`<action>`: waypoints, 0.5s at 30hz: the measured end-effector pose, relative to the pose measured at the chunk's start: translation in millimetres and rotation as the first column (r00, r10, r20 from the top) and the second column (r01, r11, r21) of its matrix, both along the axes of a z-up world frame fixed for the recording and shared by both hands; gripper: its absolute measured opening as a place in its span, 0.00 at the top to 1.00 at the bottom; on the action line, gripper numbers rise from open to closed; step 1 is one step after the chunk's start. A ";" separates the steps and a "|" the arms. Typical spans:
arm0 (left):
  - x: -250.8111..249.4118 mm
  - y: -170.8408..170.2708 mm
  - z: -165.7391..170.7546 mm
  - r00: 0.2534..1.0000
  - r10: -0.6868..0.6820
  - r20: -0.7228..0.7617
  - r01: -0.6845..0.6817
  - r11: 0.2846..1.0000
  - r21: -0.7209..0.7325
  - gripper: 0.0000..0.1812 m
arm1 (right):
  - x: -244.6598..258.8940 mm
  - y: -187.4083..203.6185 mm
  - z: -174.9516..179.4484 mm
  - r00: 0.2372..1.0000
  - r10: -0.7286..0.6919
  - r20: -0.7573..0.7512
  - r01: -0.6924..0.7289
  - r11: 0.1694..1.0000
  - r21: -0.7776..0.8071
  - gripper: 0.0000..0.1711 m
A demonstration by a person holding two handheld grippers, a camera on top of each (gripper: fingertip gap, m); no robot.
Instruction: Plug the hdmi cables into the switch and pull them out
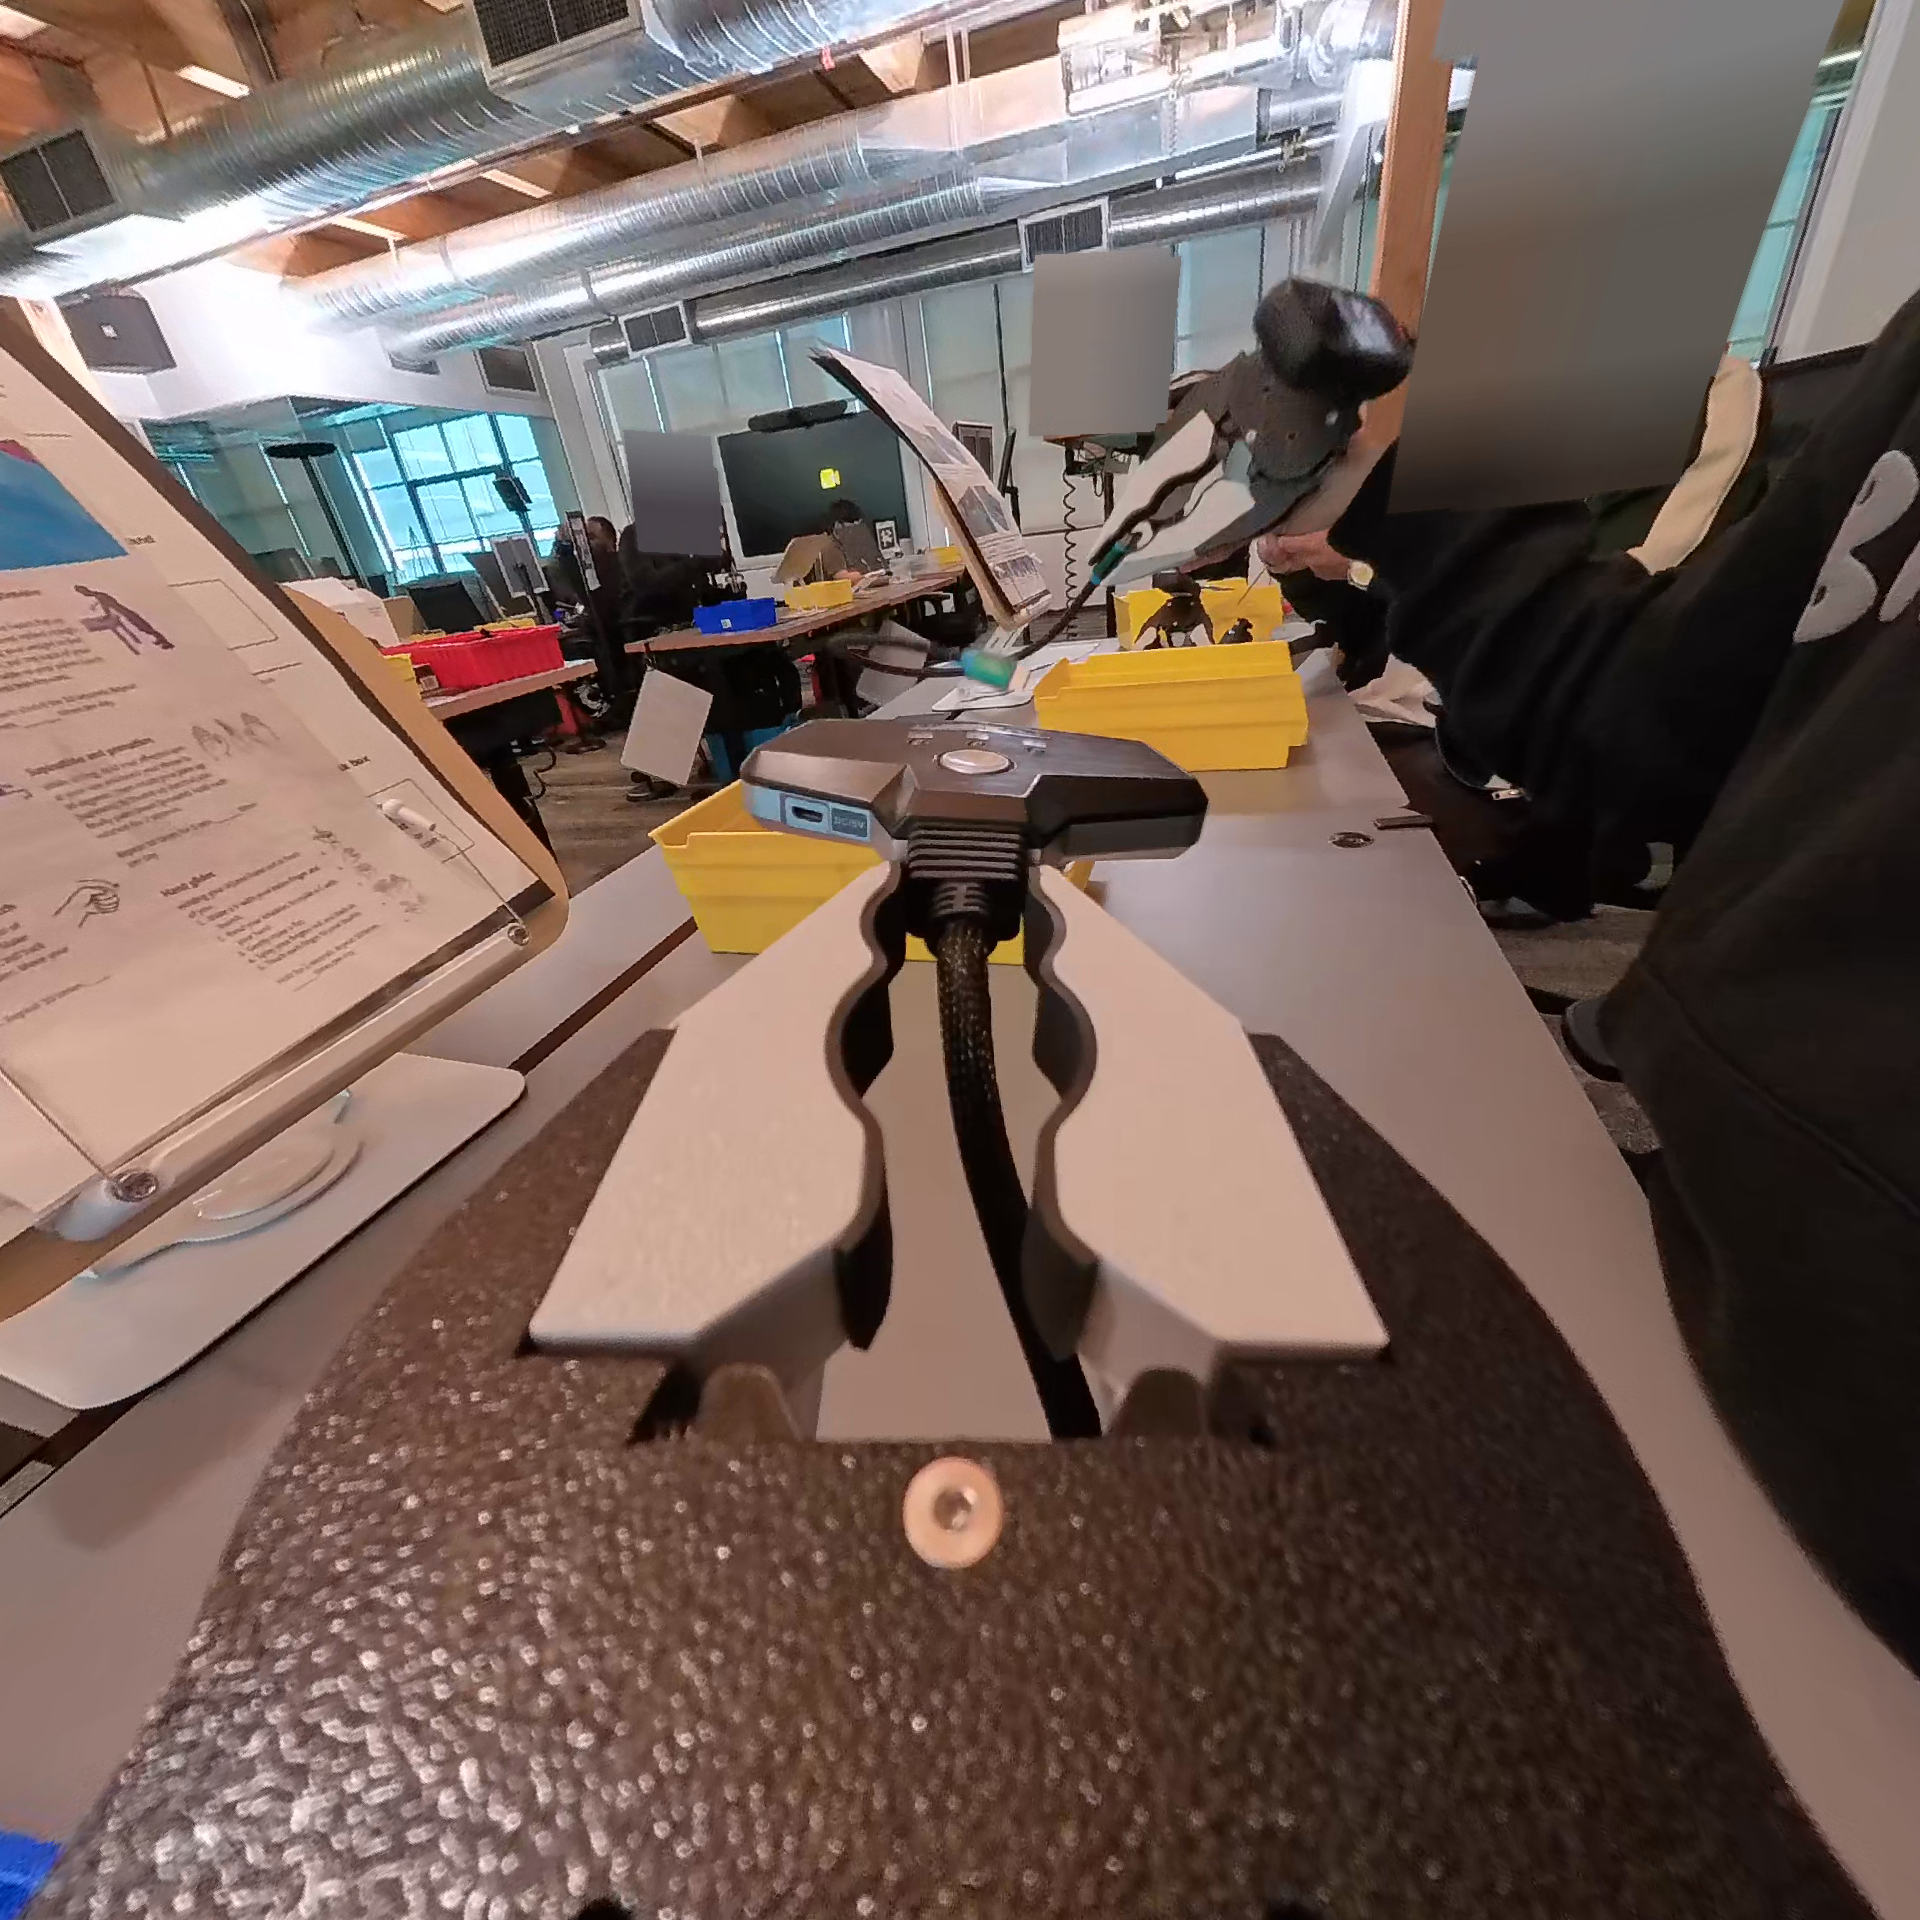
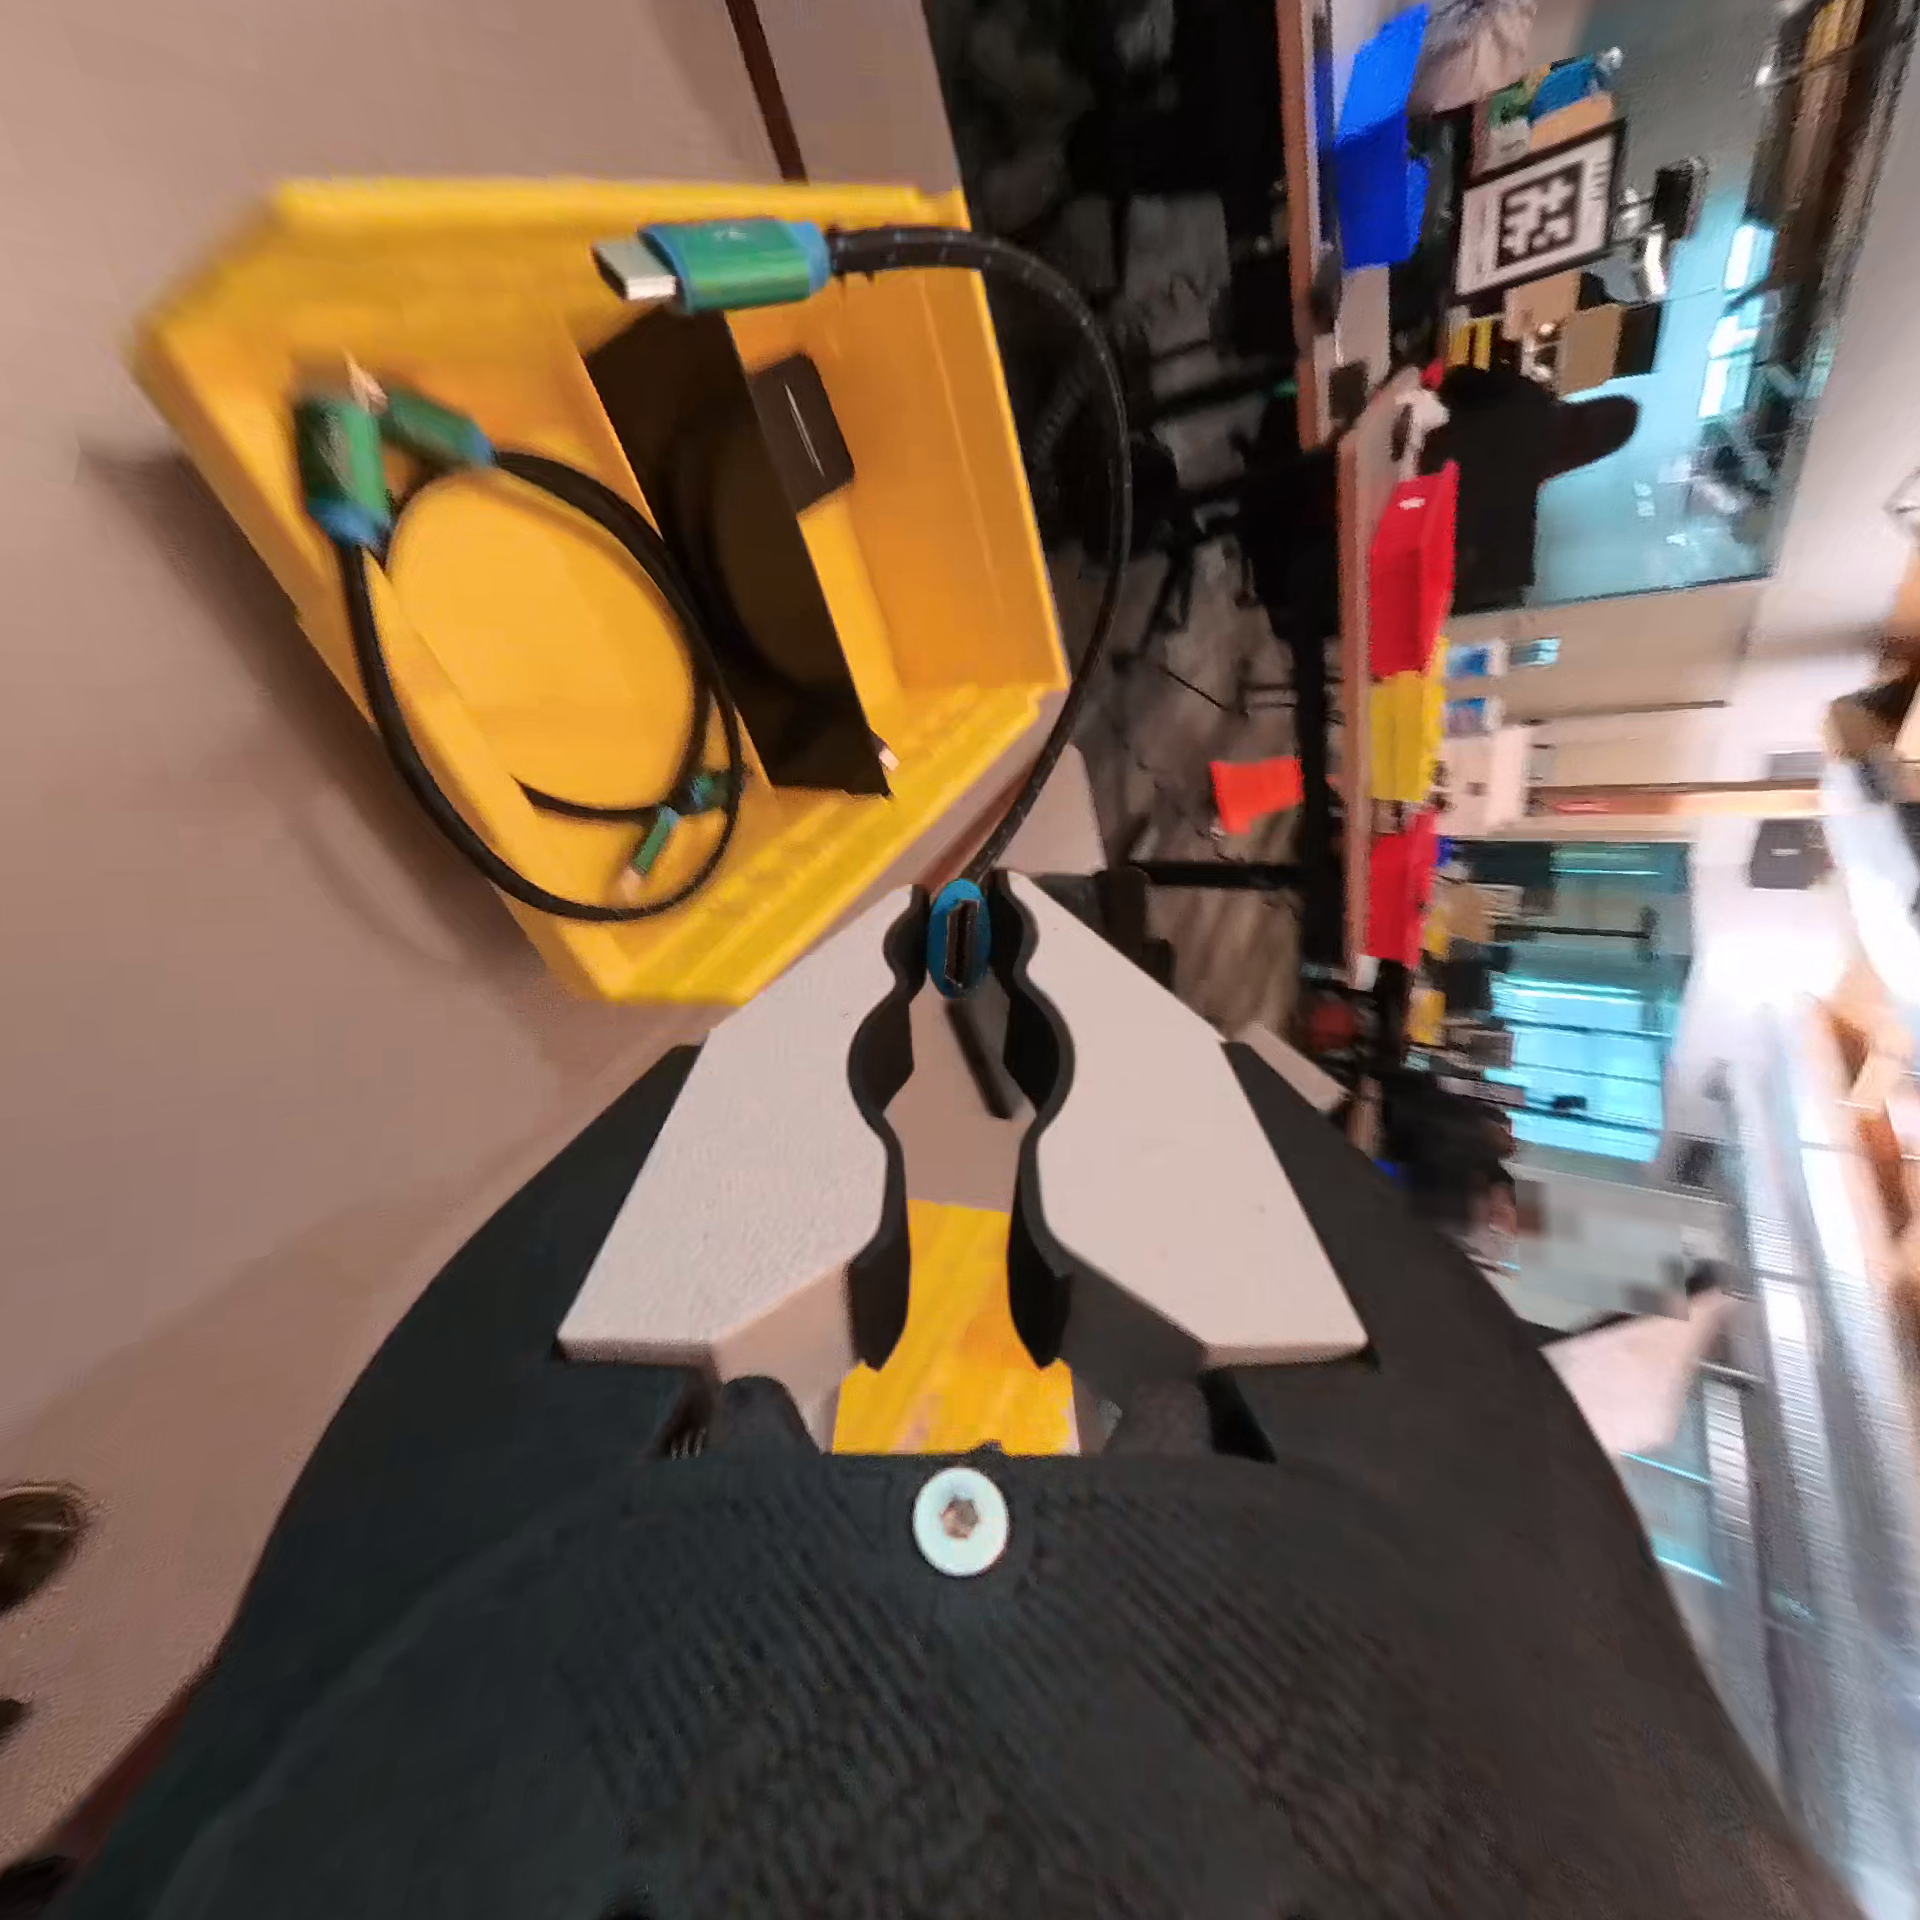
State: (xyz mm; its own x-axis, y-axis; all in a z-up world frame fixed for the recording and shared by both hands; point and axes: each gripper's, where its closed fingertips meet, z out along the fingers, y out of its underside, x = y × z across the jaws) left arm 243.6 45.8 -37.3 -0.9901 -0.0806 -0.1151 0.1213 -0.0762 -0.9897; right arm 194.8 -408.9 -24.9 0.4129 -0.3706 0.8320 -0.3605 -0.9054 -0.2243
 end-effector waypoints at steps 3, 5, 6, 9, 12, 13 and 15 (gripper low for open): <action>0.6 -1.2 0.5 1.000 -0.014 -0.008 0.014 1.000 -0.006 0.90 | 10.5 -2.5 -11.8 0.998 0.033 0.048 -0.025 0.987 -0.160 0.94; 0.6 -2.6 0.3 1.000 -0.018 -0.007 0.018 1.000 -0.005 0.90 | 17.1 2.7 -24.0 0.995 0.053 0.080 -0.037 0.981 -0.193 0.95; -0.2 -3.2 0.1 1.000 -0.024 -0.007 0.024 1.000 -0.004 0.90 | 19.4 5.9 -31.1 0.993 0.066 0.094 -0.045 0.977 -0.210 0.95; -1.1 -3.9 -1.1 1.000 -0.027 -0.007 0.027 1.000 -0.004 0.89 | 25.9 18.7 -51.0 0.978 0.104 0.181 -0.064 0.975 -0.215 0.95; -0.8 -2.5 -2.1 0.999 -0.028 -0.014 0.028 1.000 -0.009 0.90 | 29.4 28.6 -87.2 0.973 0.128 0.191 -0.092 0.978 -0.189 0.95; -0.5 -2.0 -2.8 0.999 -0.029 -0.016 0.029 1.000 -0.006 0.90 | 29.7 30.5 -103.0 0.980 0.121 0.156 -0.098 0.984 -0.151 0.94; 0.4 -1.3 -3.8 0.999 -0.028 -0.019 0.028 1.000 0.000 0.90 | 32.8 35.1 -118.2 0.981 0.127 0.145 -0.113 0.988 -0.107 0.94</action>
